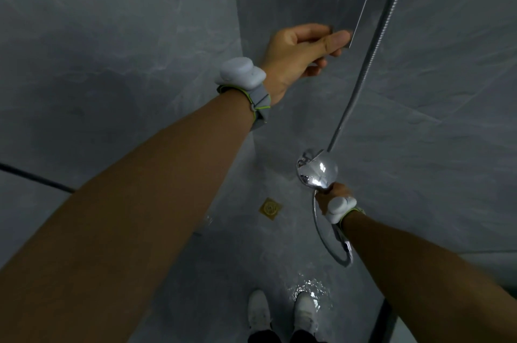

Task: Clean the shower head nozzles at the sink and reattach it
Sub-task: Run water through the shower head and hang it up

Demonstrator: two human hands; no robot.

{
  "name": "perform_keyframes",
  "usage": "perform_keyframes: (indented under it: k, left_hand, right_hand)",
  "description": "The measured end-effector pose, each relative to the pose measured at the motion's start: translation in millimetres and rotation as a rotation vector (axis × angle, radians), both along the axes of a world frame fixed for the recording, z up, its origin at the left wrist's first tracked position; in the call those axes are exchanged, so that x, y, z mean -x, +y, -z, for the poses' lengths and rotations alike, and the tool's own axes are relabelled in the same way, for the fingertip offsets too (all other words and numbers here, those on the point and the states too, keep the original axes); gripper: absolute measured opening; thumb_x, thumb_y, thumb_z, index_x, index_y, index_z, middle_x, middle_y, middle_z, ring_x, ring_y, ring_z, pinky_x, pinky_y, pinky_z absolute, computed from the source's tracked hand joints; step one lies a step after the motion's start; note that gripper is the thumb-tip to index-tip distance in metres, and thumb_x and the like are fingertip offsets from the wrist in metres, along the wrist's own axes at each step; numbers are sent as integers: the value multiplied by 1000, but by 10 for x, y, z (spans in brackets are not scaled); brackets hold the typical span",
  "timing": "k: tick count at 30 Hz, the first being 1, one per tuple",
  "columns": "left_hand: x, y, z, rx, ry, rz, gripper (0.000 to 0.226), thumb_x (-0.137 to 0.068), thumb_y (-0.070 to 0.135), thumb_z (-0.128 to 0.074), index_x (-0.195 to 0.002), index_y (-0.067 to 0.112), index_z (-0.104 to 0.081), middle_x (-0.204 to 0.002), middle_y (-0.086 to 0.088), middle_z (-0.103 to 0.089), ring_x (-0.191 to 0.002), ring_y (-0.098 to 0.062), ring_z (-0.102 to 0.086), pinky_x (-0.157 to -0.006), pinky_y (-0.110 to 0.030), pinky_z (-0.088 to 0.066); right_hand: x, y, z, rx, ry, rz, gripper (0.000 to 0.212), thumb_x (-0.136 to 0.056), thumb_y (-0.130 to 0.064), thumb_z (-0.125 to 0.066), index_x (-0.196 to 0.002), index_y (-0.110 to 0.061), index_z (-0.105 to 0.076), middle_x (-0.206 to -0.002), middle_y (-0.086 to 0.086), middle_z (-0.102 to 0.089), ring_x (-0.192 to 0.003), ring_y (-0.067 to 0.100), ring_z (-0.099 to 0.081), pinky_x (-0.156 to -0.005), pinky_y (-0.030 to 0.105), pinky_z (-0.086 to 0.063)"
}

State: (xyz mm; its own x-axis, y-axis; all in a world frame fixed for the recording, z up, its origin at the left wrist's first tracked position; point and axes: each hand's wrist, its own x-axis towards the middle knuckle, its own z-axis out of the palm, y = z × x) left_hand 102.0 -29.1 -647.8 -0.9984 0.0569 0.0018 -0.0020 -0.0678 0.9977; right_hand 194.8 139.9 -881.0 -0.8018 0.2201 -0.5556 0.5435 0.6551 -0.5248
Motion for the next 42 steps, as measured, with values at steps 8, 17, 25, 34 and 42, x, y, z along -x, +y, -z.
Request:
perform_keyframes:
  k: [8,17,25,34,42]
  left_hand:
    - [23,113,35,33,84,-90,5,-88,11,-72,-84,10,-70,-66,1,-69,-53,-3,-55,-56,-17,-46]
    - [43,328,87,81,97,-233,9,-86,11,-74,-82,12,-66,-66,-5,-68,-54,-6,-58,-49,-16,-43]
    - [-374,17,445,451,-160,-115,33,-90,-1,-65,-122,-1,-62,-86,-10,-62,-60,-2,-55,-53,-9,-41]
    - [-1025,-113,443,265,-656,-148,24,-105,22,-34,-94,14,-54,-85,-13,-49,-67,-25,-44,-59,-26,-38]
    - [-1012,-164,-28,436,-430,281,43,-92,11,-67,-131,8,-50,-114,-13,-65,-74,-19,-64,-60,-27,-53]
  right_hand:
    - [-70,31,-27,60,40,-43,22,-81,-21,-70,-67,-16,-53,-76,6,-62,-73,21,-60,-62,28,-45]
    - [-29,9,-256,155,17,1,27,-87,-12,-61,-67,-20,-44,-88,18,-62,-81,27,-59,-78,40,-53]
    - [34,1,-770,278,84,-155,27,-86,-8,-66,-64,-12,-51,-57,9,-55,-50,23,-52,-58,36,-48]
    - [141,-177,-1686,366,238,-422,30,-92,-19,-65,-67,-16,-49,-64,5,-58,-53,15,-58,-59,33,-50]
    - [249,-366,-2853,406,281,-525,40,-93,-40,-60,-120,-11,-59,-109,13,-65,-98,37,-67,-69,45,-60]
